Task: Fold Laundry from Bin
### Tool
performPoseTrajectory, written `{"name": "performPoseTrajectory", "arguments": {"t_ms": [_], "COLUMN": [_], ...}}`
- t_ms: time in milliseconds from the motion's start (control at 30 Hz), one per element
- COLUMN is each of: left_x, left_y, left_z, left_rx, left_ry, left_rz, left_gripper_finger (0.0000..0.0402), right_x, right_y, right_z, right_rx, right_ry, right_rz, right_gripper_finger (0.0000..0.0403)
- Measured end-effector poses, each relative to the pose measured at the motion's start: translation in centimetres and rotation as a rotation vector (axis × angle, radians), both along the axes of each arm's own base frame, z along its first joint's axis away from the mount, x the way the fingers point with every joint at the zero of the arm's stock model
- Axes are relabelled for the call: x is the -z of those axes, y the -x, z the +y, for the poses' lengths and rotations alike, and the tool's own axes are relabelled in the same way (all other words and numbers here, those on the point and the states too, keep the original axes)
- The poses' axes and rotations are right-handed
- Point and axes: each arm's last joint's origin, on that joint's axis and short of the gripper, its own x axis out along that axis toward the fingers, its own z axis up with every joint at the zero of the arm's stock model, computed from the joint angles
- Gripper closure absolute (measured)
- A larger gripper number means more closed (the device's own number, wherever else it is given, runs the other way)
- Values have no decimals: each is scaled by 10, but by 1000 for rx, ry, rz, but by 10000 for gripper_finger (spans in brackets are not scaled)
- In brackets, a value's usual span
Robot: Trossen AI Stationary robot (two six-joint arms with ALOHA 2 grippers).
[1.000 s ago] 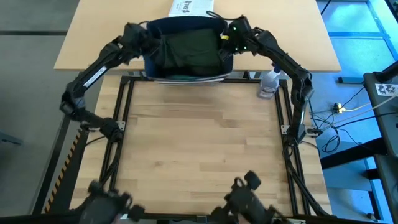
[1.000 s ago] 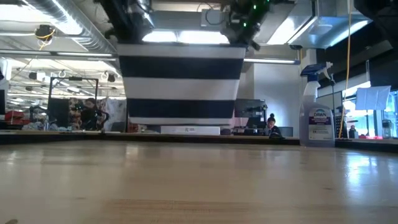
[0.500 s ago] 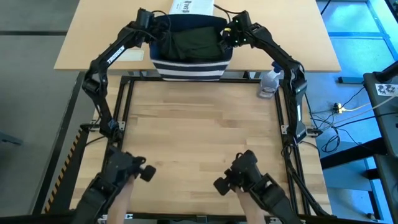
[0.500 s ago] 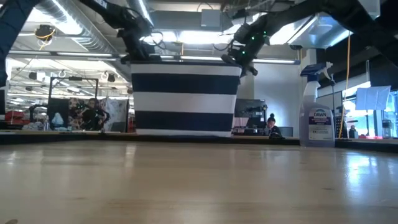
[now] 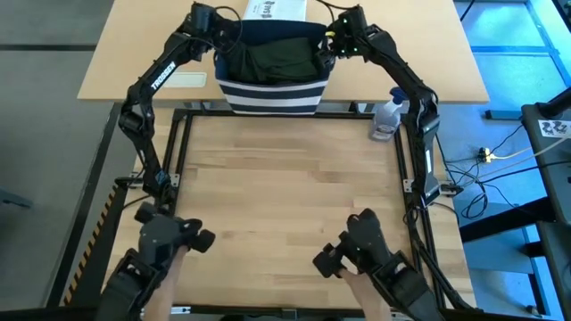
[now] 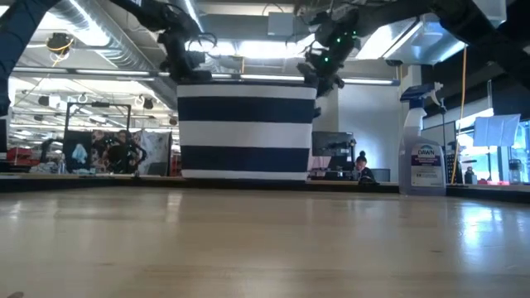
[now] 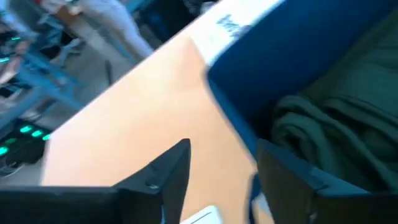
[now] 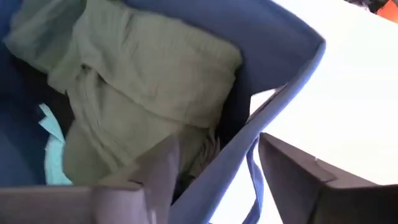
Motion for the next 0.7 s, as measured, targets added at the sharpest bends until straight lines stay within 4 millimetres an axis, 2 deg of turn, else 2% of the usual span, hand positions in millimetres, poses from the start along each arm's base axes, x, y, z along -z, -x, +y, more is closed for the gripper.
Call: {"name": "performPoseTrajectory", "arguments": {"t_ms": [100,200,333,433,567,633,700], "left_x": [-13,-31,-60,-91,-136,-146,-146], "left_y": [2,1,-1,-4,1,6,8], "left_z": [-4,-18,-50,-90,-166,-206,-240], "left_rx": [-55,-52,45,132,261,351,441], "left_ry": [-26,-49,-64,-119,-219,-223,-204], "left_rz": [-1,-19,-114,-227,-358,-408,-449], "left_gripper_finger": [207,192,187,199,233,258,287], "right_x": [-16,-33,-56,-77,-115,-126,-133], "right_y": [4,10,18,19,25,28,28], "right_z": [5,15,35,62,125,158,189], "right_rx": [1,-4,-14,-65,-186,-256,-340], "right_ry": [20,57,82,121,170,166,155], "right_rz": [-16,-51,-69,-76,-101,-84,-61], "right_gripper_finger": [158,138,150,200,296,345,384]}}
